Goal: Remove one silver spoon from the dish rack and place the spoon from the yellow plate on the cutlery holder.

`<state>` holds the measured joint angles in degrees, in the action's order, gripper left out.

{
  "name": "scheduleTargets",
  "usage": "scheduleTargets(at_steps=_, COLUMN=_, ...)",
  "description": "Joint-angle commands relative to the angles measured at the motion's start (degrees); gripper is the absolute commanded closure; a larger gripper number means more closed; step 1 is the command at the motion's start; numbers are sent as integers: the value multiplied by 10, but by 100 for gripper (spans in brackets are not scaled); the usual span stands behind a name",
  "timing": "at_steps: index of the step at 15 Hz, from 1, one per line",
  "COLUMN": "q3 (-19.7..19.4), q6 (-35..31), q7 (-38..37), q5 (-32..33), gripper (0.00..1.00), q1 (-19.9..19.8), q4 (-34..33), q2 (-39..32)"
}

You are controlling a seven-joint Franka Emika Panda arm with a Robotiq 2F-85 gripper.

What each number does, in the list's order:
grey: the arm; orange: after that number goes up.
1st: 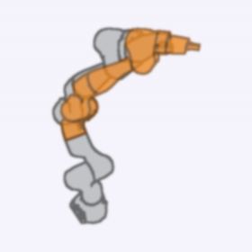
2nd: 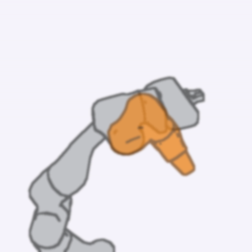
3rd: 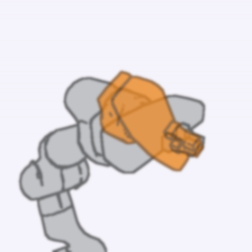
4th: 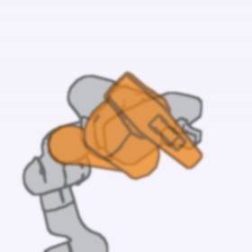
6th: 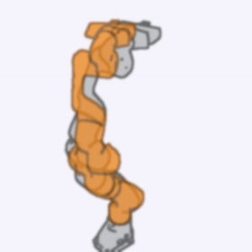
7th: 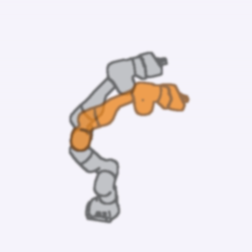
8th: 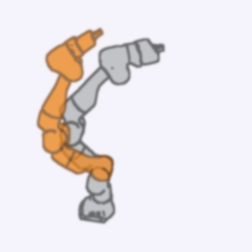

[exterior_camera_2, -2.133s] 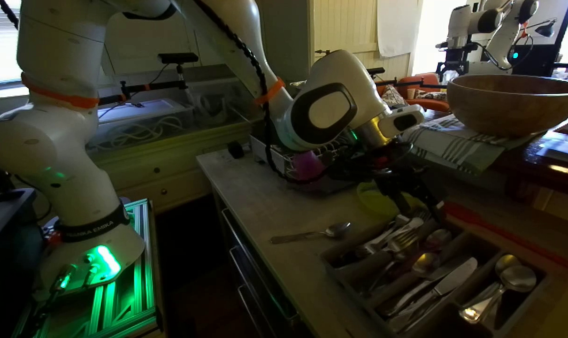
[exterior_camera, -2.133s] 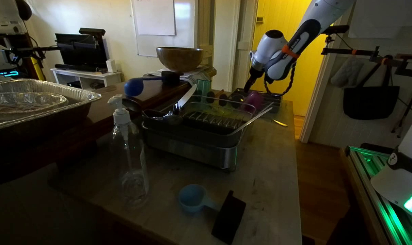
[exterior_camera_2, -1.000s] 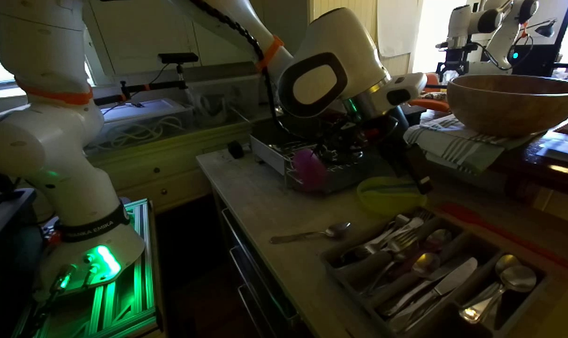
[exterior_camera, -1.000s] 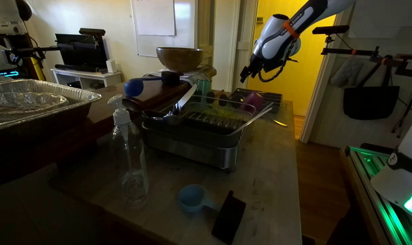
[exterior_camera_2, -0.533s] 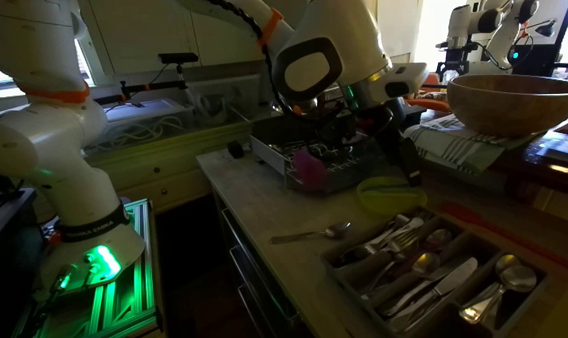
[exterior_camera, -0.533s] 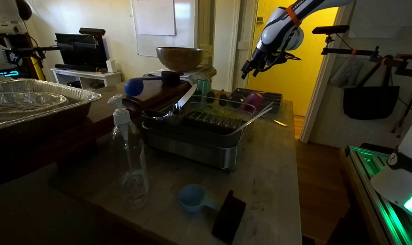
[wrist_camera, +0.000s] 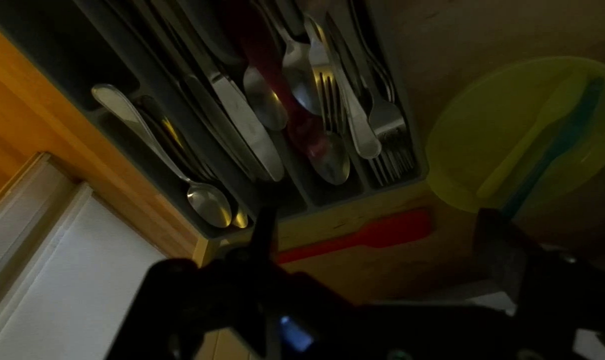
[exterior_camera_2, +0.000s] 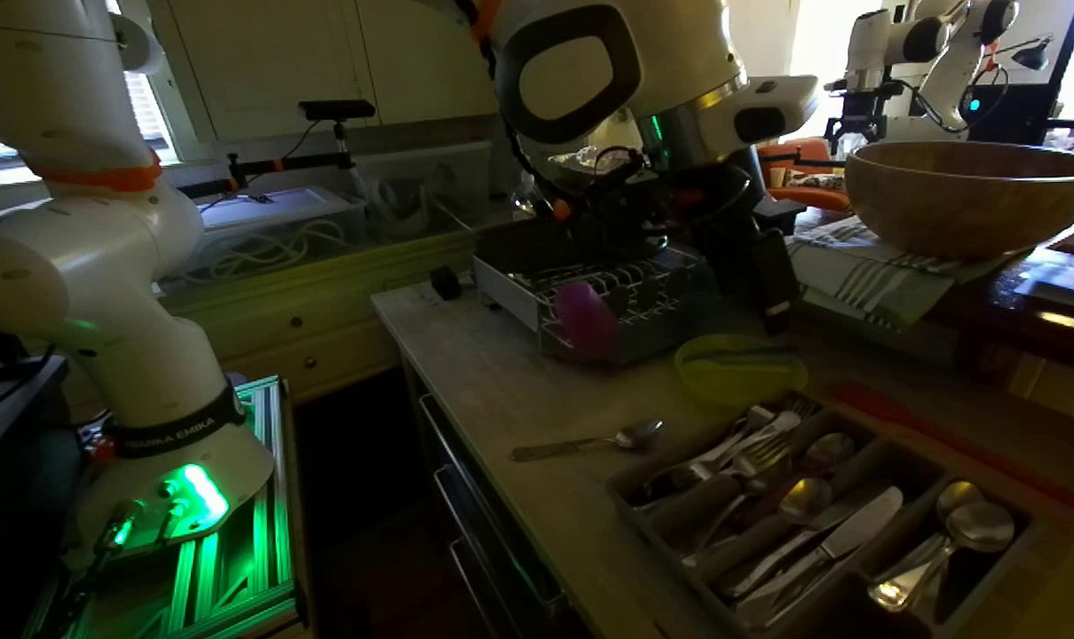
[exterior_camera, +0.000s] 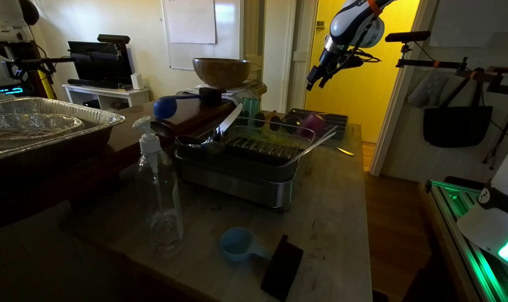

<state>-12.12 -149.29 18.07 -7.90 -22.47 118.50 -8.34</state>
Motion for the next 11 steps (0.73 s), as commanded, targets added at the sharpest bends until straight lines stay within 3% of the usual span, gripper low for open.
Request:
scheduleTargets(at_steps=1, q3=-13, q6=42, q7=33, q5=-2, gripper=0, q1=3, q4=5, q2=25)
scheduleTargets(at_steps=3, q3=-20, q6=62, q7=37, q5=6, gripper=0, q1=5, q4=3, q2=33)
scheduleTargets(at_steps=4, q3=-20, q6=33, q7=24, q5=0, gripper=0, q1=9, q4=0, q2=18)
scheduleTargets(at_steps=11, q3=-21, q6=35, q7=24, q5=1, gripper=0, q1=12, q4=0, q2=21)
